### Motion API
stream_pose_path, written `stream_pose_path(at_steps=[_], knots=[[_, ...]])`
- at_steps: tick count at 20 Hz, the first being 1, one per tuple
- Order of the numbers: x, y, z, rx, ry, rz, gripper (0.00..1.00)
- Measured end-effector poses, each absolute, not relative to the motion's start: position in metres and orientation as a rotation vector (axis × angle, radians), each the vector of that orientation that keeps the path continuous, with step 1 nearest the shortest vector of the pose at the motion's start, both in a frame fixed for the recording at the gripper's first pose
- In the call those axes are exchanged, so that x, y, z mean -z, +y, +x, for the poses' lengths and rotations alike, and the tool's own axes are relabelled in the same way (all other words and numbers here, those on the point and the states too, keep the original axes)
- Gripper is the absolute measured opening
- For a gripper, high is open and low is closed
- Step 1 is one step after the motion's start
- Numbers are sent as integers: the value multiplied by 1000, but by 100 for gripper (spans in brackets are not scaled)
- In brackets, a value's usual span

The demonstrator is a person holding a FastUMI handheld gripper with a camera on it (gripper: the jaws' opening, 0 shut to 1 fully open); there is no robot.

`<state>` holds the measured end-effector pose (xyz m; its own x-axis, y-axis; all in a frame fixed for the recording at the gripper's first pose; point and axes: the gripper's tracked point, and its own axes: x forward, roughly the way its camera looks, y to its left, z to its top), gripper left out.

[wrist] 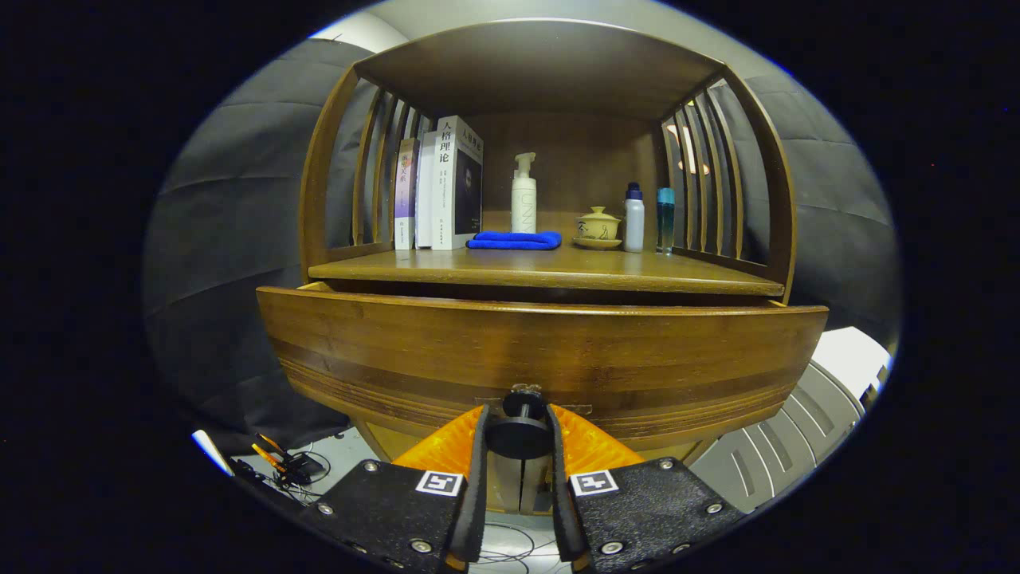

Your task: Pull open the drawer, take out the items inside it, and place them on the countertop above the cabinet.

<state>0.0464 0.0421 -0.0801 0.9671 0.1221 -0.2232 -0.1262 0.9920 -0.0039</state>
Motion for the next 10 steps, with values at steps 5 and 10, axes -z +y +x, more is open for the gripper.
stream_pose_path(at_steps=[5, 10], knots=[[81, 42, 19, -114, 246, -24, 35], [83, 42, -1, -116, 263, -19, 35]])
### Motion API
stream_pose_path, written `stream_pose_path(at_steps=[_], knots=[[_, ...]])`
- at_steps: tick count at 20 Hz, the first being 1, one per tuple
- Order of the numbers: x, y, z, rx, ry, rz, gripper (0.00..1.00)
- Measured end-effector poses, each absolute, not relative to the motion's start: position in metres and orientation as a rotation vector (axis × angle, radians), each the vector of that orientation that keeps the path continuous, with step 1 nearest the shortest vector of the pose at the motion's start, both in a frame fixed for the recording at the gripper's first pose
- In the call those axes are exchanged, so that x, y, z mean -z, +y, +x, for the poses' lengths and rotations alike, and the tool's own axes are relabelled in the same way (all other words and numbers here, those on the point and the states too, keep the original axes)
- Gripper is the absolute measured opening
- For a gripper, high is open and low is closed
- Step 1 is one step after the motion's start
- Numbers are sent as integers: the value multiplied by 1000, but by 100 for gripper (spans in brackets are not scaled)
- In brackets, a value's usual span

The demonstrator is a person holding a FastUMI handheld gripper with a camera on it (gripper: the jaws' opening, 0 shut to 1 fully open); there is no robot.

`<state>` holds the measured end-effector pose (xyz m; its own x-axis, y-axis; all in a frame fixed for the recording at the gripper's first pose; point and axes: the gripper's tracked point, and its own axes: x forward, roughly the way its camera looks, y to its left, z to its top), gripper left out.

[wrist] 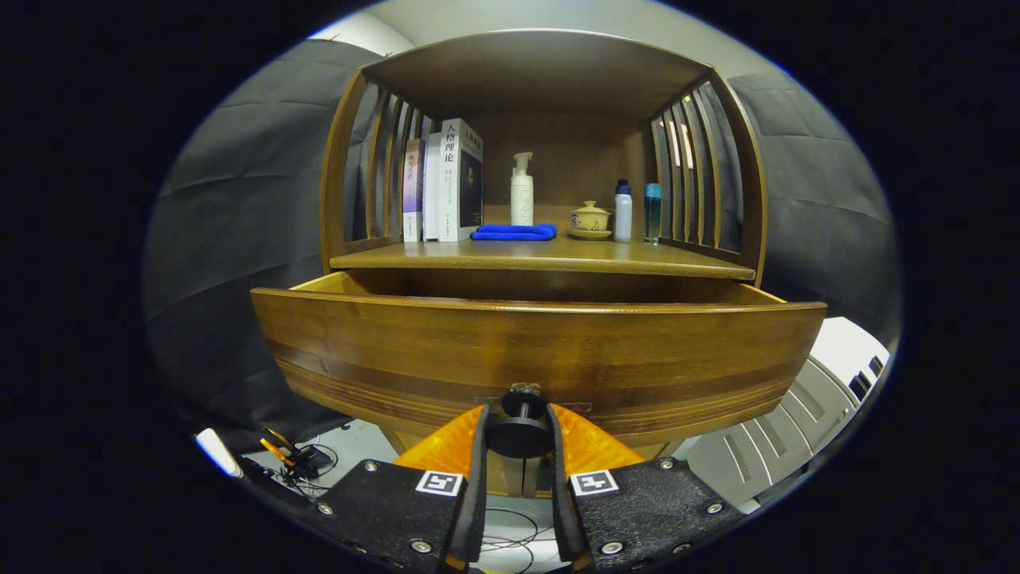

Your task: Pull open the drawer, take out the items inside it, and place them on the countertop above the cabinet.

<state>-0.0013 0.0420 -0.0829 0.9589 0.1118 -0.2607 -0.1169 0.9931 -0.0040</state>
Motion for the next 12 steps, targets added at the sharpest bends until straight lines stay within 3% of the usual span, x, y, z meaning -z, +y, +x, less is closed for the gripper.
stream_pose_path(at_steps=[10, 12], knots=[[92, 45, -35, -107, 292, -14, 35], [93, 45, -37, -106, 295, 7, 40]])
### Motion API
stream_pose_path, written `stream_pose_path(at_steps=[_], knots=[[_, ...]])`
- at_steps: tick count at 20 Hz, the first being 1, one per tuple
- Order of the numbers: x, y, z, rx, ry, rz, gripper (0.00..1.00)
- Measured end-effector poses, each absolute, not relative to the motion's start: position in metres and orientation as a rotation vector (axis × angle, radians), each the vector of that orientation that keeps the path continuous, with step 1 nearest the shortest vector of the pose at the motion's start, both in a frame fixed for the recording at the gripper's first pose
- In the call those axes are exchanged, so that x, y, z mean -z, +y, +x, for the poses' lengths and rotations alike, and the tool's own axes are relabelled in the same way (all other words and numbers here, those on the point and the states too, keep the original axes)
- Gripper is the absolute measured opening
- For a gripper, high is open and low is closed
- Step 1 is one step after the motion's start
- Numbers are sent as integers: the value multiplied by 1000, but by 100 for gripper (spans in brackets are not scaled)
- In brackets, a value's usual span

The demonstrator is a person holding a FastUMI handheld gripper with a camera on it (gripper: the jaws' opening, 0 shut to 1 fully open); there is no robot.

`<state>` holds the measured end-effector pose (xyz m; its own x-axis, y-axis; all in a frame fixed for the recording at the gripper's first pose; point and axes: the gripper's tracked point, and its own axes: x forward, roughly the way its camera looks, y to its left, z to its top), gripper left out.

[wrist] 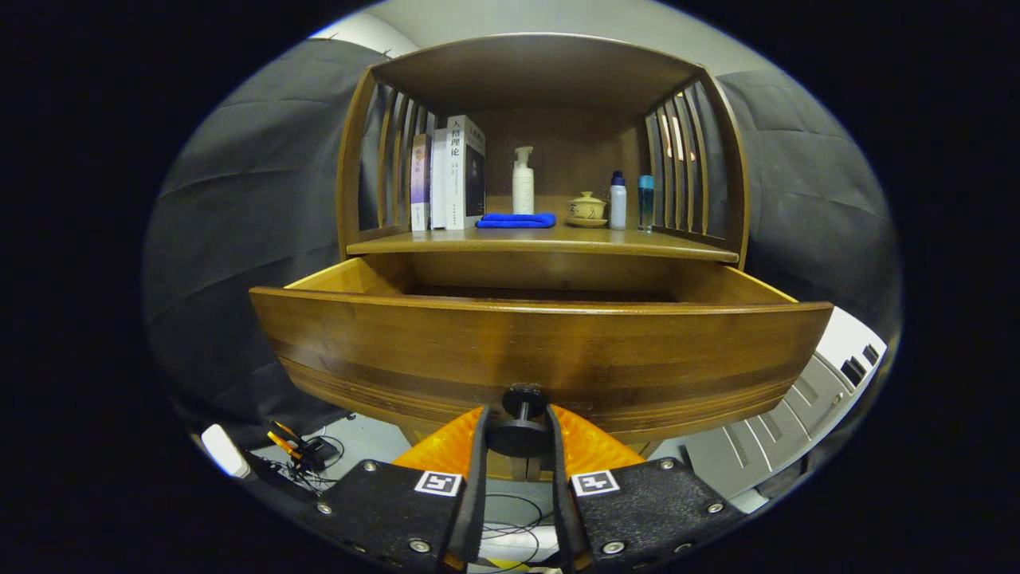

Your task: Pull open the drawer, take out the items inside it, and place them on the countertop above the cabinet.

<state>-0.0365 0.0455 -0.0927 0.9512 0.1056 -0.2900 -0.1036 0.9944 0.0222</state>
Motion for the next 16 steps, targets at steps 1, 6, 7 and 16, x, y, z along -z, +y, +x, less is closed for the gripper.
stream_pose_path(at_steps=[1, 6, 7, 16], knots=[[90, 46, -37, -115, 288, 20, 43], [15, 32, -49, -80, 113, 108, 68], [2, 30, -50, -75, 96, 103, 77], [-31, 23, 2, -26, 267, 94, 94]])
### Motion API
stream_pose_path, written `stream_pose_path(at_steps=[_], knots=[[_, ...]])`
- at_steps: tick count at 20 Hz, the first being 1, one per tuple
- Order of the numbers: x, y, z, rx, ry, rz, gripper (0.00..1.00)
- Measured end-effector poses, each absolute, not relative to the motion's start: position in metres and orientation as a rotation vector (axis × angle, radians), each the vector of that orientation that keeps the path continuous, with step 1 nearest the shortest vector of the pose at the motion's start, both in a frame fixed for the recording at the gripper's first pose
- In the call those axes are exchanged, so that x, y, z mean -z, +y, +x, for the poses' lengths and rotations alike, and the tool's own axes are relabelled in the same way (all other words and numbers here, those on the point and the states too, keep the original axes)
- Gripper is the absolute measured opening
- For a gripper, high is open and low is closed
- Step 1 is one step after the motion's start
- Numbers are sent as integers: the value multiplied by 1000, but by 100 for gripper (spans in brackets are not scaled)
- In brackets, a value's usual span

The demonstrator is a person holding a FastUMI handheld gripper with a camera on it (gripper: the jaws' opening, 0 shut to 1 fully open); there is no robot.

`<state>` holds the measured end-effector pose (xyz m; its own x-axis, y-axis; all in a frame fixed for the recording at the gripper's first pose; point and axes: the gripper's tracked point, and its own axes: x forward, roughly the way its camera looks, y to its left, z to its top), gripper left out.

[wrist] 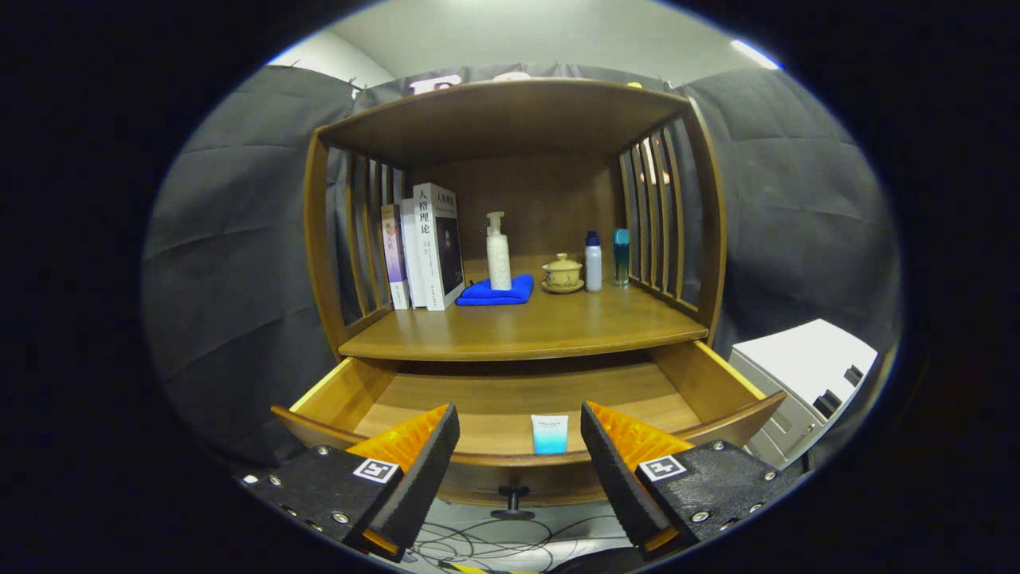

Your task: Pull open the drawer, take out the items inside it, and place them on the countertop above the cabinet.

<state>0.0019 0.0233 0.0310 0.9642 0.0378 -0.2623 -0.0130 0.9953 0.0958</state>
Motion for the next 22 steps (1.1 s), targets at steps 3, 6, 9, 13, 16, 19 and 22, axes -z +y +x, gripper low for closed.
stream_pose_path(at_steps=[3, 6, 9, 13, 16, 19, 22], knots=[[-18, 12, 22, 27, 391, 69, 94], [-6, 15, 42, 18, 489, 61, 94], [4, 10, 57, 29, 550, 82, 94], [30, -2, 72, 66, 663, 131, 94], [49, -6, 84, 71, 725, 161, 94], [75, -3, 86, 66, 824, 186, 95], [91, 0, 92, 55, 892, 178, 95]])
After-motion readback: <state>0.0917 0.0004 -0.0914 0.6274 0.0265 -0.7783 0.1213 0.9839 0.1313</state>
